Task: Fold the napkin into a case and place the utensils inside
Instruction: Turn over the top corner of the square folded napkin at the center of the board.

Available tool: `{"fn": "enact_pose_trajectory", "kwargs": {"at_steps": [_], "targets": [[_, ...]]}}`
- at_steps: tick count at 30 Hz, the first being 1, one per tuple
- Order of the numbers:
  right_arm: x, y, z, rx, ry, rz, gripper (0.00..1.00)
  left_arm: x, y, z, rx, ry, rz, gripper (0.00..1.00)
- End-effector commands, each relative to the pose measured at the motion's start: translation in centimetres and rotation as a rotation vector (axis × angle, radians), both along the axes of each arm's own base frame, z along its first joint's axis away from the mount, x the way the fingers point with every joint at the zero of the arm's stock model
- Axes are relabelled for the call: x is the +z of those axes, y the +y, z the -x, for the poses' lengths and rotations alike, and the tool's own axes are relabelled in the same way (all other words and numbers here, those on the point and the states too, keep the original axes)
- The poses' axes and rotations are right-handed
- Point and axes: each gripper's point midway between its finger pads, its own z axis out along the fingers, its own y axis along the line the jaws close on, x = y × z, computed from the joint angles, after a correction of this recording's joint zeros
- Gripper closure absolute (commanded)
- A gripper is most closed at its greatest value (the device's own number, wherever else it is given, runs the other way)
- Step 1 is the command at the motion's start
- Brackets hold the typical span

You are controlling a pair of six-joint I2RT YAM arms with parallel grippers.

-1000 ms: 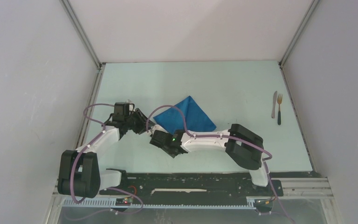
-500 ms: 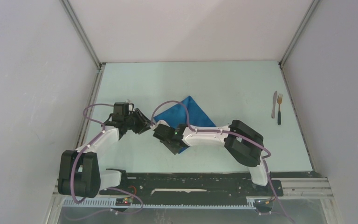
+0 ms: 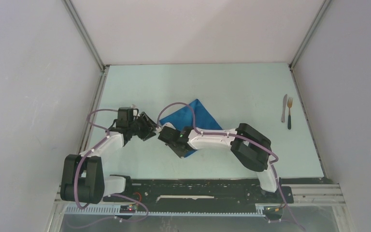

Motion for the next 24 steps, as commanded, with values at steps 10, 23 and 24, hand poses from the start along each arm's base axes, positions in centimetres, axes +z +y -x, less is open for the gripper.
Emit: {"fn": "enact_pose_trajectory", "kwargs": {"at_steps": [10, 23, 24], "targets": [[6.0, 2.2, -0.3, 0.002, 0.226, -0.409, 1.0, -1.4, -2.2, -1.1, -0.001, 0.014, 0.19, 0.28], [6.6, 1.7, -0.5, -0.008, 0.271, -0.474, 1.0, -3.3, -2.2, -3.1, 0.057, 0.029, 0.196, 0.28], [6.7, 1.6, -0.6, -0.013, 0.272, -0.477, 1.0, -3.3, -2.2, -3.3, 0.061, 0.025, 0.195, 0.29]]}}
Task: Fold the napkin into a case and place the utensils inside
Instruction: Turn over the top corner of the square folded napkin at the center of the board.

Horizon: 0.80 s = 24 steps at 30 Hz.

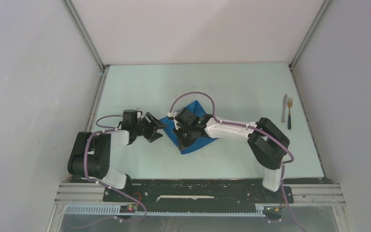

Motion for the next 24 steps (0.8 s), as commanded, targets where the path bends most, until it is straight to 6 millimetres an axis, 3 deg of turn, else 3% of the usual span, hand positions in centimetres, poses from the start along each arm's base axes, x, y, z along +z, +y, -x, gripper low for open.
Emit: {"fn": "enact_pose_trajectory", "kwargs": {"at_steps": [1, 9, 15, 19, 24], "targets": [[2.8, 0.5, -0.3, -0.01, -0.013, -0.099, 1.0, 0.2, 0.1, -1.9, 0.042, -0.039, -0.003, 0.29], [3.1, 0.2, -0.5, -0.018, -0.01, -0.109, 1.0, -0.5, 0.1, -2.9, 0.073, -0.032, -0.009, 0.47], [3.7, 0.1, -0.8, -0.023, -0.013, -0.126, 1.0, -0.8, 0.7, -3.8, 0.097, -0.042, -0.047, 0.53], [3.9, 0.1, -0.8, -0.02, -0.012, -0.132, 1.0, -0.8, 0.7, -4.4, 0.102, -0.044, -0.046, 0.52], [4.1, 0.2, -0.7, -0.018, -0.009, -0.139, 1.0, -0.9, 0.8, -5.1, 0.111, -0.047, -0.053, 0.59]]}}
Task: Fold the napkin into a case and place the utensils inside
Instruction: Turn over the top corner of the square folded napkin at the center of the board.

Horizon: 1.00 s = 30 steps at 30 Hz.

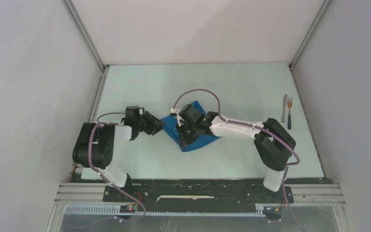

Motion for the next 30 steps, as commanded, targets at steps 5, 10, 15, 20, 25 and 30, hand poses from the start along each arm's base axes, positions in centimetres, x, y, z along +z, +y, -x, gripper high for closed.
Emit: {"fn": "enact_pose_trajectory", "kwargs": {"at_steps": [5, 10, 15, 20, 25, 30], "targets": [[2.4, 0.7, -0.1, -0.002, -0.017, -0.07, 1.0, 0.8, 0.7, -1.7, 0.038, -0.046, -0.044, 0.72], [2.5, 1.5, 1.0, 0.027, -0.022, -0.078, 1.0, 3.0, 2.2, -1.9, 0.061, -0.089, -0.124, 0.88], [4.6, 4.6, 3.9, 0.071, 0.007, -0.183, 1.0, 6.1, 4.2, -0.6, 0.087, -0.112, -0.165, 1.0], [9.1, 10.3, 9.3, 0.161, 0.086, -0.367, 1.0, 11.5, 10.6, 3.2, 0.2, -0.149, -0.315, 1.0], [17.4, 16.2, 15.8, 0.334, 0.214, -0.672, 1.0, 18.5, 16.5, 8.6, 0.342, -0.178, -0.526, 1.0], [22.1, 16.8, 18.1, 0.426, 0.354, -0.879, 1.0, 23.3, 17.5, 8.8, 0.352, -0.239, -0.597, 1.0]]}}
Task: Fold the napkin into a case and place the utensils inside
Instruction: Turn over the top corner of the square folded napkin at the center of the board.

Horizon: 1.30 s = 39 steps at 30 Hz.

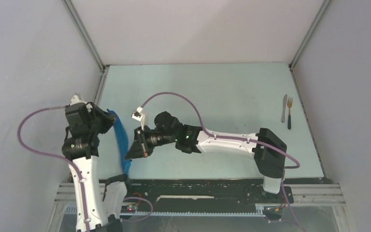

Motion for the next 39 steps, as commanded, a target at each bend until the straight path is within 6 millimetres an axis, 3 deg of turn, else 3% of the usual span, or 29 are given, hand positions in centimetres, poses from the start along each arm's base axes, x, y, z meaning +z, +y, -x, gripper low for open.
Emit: {"fn": "enact_pose_trajectory", "kwargs": {"at_steps": [1, 4, 8, 12, 16, 21, 23, 25, 27, 29, 31, 34, 39], "targets": [[4.2, -0.4, 5.0, 0.245, 0.209, -0.176, 1.0, 1.3, 2.5, -0.4, 0.037, 0.032, -0.132, 1.0], [0.1, -1.0, 2.6, 0.209, 0.29, -0.166, 1.0, -1.4, 1.8, -3.9, 0.005, 0.07, -0.12, 1.0], [-8.1, -3.1, -2.0, 0.106, 0.372, -0.069, 1.0, -7.2, -3.1, -9.8, -0.119, 0.154, -0.091, 1.0], [-15.5, -6.5, -4.9, 0.021, 0.4, 0.069, 1.0, -12.5, -7.2, -14.3, -0.179, 0.232, -0.089, 1.0], [-18.6, -9.5, -5.9, -0.023, 0.424, 0.143, 1.0, -14.8, -10.8, -16.9, -0.217, 0.272, -0.109, 1.0], [-21.0, -13.2, -7.0, -0.112, 0.444, 0.217, 1.0, -17.4, -14.2, -17.6, -0.289, 0.322, -0.102, 1.0], [-21.8, -14.4, -7.5, -0.152, 0.435, 0.265, 0.85, -18.0, -14.8, -17.7, -0.309, 0.334, -0.106, 0.99], [-22.1, -15.4, -8.0, -0.191, 0.413, 0.319, 0.64, -17.8, -15.0, -17.7, -0.326, 0.335, -0.114, 0.8], [-22.2, -16.9, -8.1, -0.245, 0.385, 0.404, 0.47, -16.1, -15.2, -17.5, -0.345, 0.301, -0.111, 0.55], [-21.3, -18.8, -9.1, -0.338, 0.266, 0.505, 0.31, -13.0, -15.7, -16.9, -0.386, 0.248, -0.107, 0.42], [-20.8, -20.2, -9.3, -0.391, 0.173, 0.576, 0.2, -9.6, -15.9, -15.4, -0.438, 0.194, -0.111, 0.35], [-20.5, -19.4, -8.9, -0.375, 0.133, 0.589, 0.18, -5.6, -15.1, -11.7, -0.49, 0.124, -0.134, 0.3], [-21.2, -17.1, -10.1, -0.458, -0.058, 0.752, 0.22, -3.9, -13.1, -4.3, -0.535, 0.079, -0.164, 0.27]]}}
